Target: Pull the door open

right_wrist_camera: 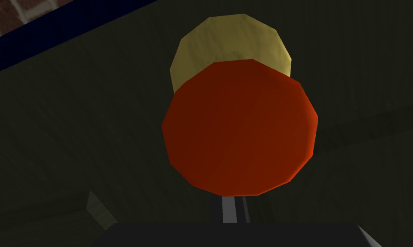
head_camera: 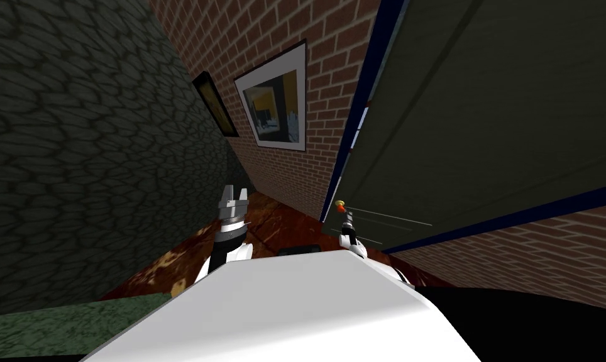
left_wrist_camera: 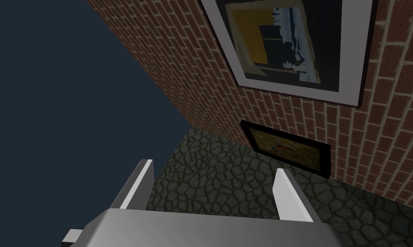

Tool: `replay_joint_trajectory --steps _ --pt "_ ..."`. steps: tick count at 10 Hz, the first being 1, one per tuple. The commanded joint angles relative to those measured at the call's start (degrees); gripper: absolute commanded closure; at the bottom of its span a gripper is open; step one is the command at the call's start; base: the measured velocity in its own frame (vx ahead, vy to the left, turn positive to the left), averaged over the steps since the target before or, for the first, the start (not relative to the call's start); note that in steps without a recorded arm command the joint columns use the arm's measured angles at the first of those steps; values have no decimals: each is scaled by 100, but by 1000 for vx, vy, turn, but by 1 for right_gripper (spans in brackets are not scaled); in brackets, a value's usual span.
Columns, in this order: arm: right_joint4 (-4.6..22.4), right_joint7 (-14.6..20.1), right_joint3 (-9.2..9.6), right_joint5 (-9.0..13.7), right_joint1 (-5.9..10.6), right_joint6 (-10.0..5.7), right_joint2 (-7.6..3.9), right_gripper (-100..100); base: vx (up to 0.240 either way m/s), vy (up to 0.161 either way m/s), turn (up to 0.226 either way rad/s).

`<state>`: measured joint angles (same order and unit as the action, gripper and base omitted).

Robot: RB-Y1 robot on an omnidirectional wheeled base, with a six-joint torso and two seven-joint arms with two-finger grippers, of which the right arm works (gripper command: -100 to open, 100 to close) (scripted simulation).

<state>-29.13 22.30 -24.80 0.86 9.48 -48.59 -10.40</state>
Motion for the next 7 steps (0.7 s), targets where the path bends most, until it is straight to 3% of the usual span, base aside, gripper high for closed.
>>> replay_joint_trajectory --steps 1,7 --pt "25 225 -4 70 34 -11 27 -100 -69 -32 60" --pt "111 1082 -23 325 158 -61 145 -100 -88 9 71"
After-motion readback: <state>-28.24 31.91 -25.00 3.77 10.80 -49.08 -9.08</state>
